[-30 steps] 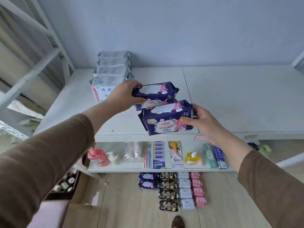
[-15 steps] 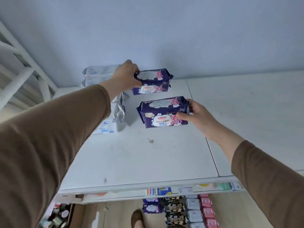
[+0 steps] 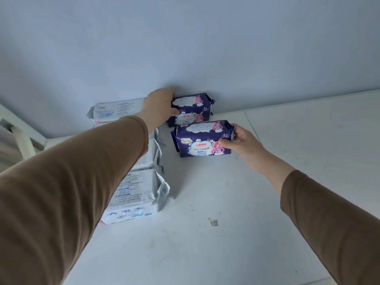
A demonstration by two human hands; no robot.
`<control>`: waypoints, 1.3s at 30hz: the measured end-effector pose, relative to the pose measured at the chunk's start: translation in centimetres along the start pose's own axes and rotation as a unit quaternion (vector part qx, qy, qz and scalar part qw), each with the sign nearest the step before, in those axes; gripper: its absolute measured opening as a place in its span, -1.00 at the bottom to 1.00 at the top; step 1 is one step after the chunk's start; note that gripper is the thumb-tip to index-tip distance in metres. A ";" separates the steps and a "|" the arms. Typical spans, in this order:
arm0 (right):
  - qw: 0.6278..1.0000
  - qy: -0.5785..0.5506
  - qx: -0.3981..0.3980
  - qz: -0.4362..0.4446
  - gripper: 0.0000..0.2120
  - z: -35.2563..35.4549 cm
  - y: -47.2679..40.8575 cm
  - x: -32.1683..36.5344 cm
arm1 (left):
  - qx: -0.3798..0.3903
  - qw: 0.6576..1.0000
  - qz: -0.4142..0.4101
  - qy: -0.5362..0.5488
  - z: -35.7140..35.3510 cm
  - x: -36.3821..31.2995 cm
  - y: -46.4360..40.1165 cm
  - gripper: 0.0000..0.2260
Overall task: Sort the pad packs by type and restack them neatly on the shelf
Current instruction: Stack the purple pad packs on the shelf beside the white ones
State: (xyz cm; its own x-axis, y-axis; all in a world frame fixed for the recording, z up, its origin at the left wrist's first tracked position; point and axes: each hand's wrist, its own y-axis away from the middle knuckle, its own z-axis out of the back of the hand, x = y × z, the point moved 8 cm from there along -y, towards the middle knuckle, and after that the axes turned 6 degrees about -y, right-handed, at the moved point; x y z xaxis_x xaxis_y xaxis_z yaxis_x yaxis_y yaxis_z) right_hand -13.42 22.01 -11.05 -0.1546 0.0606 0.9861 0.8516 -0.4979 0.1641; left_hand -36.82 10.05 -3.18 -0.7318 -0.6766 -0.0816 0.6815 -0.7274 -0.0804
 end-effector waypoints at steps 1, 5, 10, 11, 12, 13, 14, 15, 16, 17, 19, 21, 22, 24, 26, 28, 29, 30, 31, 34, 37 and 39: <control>1.000 -0.004 0.001 -0.003 -0.57 -0.3 -0.6 -0.1 | -0.007 1.000 -0.007 0.002 -0.1 0.0 -0.2 -0.62; 1.000 -0.007 0.015 -0.009 -0.54 -1.6 -2.5 0.1 | 0.010 0.999 -0.024 -0.033 0.0 -0.1 -0.7 -0.60; 0.998 0.055 -0.001 -0.001 -0.58 -2.0 -5.0 0.7 | -0.011 0.999 -0.037 -0.001 1.3 0.6 0.2 -0.62; 0.997 0.073 -0.010 0.003 -0.60 -2.0 -5.5 0.9 | -0.024 0.999 -0.033 0.015 1.7 1.0 0.5 -0.62; 0.996 0.091 -0.018 0.009 -0.62 -1.9 -5.9 1.0 | -0.034 0.999 -0.028 0.030 2.1 1.3 0.9 -0.63; 0.994 0.108 -0.026 0.015 -0.65 -1.9 -6.2 1.2 | -0.044 0.998 -0.025 0.040 2.4 1.5 1.3 -0.65; 0.991 0.125 -0.034 0.022 -0.67 -2.0 -6.4 1.3 | -0.052 0.997 -0.024 0.045 2.7 1.6 1.8 -0.67; 0.989 0.141 -0.042 0.028 -0.67 -2.0 -6.5 1.3 | -0.057 0.997 -0.026 0.047 2.9 1.7 2.3 -0.69; 0.986 0.154 -0.051 0.032 -0.67 -2.1 -6.5 1.3 | -0.059 0.997 -0.030 0.047 3.0 1.6 2.9 -0.70; 0.984 0.162 -0.059 0.034 -0.67 -2.2 -6.4 1.2 | -0.058 0.997 -0.034 0.044 3.1 1.4 3.5 -0.72; 0.983 0.167 -0.073 0.035 -0.61 -2.3 -6.0 1.1 | -0.049 0.998 -0.036 0.034 3.0 1.1 4.8 -0.72; 0.980 0.168 -0.094 0.043 -0.51 -2.0 -4.9 1.7 | -0.042 0.998 -0.030 0.024 3.1 0.6 6.2 -0.70; 0.977 0.178 -0.103 0.053 -0.48 -1.7 -4.1 2.2 | -0.042 0.999 -0.025 0.022 3.2 0.2 6.9 -0.69; 0.963 0.232 -0.106 0.083 -0.43 -1.2 -2.2 3.5 | -0.044 0.999 -0.015 0.013 3.8 -0.8 8.6 -0.68; 0.942 0.302 -0.094 0.116 -0.40 -0.9 0.4 4.9 | -0.048 0.999 -0.006 0.006 4.4 -2.0 10.9 -0.69; 0.925 0.347 -0.072 0.137 -0.43 -0.7 3.7 5.9 | -0.055 0.998 0.008 0.004 5.2 -3.5 13.7 -0.71; 0.919 0.363 -0.059 0.141 -0.45 -0.5 5.5 6.1 | -0.058 0.998 0.014 0.007 5.5 -4.4 15.4 -0.71; 0.913 0.379 -0.046 0.144 -0.47 -0.3 7.5 6.2 | -0.060 0.998 0.020 0.014 5.7 -5.3 17.2 -0.70; 0.906 0.395 -0.032 0.150 -0.49 -0.1 9.6 6.3 | -0.060 0.998 0.026 0.019 5.7 -6.1 19.2 -0.70; 0.885 0.429 0.002 0.179 -0.56 0.9 16.4 6.1 | -0.057 0.997 0.042 0.020 5.2 -8.9 26.0 -0.67; 0.878 0.440 0.027 0.186 -0.58 2.0 22.9 5.1 | -0.055 0.997 0.048 0.040 4.3 -12.0 33.0 -0.65; 0.878 0.440 0.039 0.183 -0.58 2.3 26.1 4.2 | -0.052 0.996 0.047 0.047 3.6 -13.5 36.6 -0.65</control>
State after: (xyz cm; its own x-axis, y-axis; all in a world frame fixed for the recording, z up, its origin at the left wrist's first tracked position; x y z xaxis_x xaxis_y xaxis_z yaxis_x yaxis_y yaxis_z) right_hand 9.33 11.28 -2.57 -0.1610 -0.8008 0.5769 0.9514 -0.2814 -0.1252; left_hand -2.05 -7.87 -1.42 -0.6647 -0.7238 -0.1850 0.7471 -0.6428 -0.1693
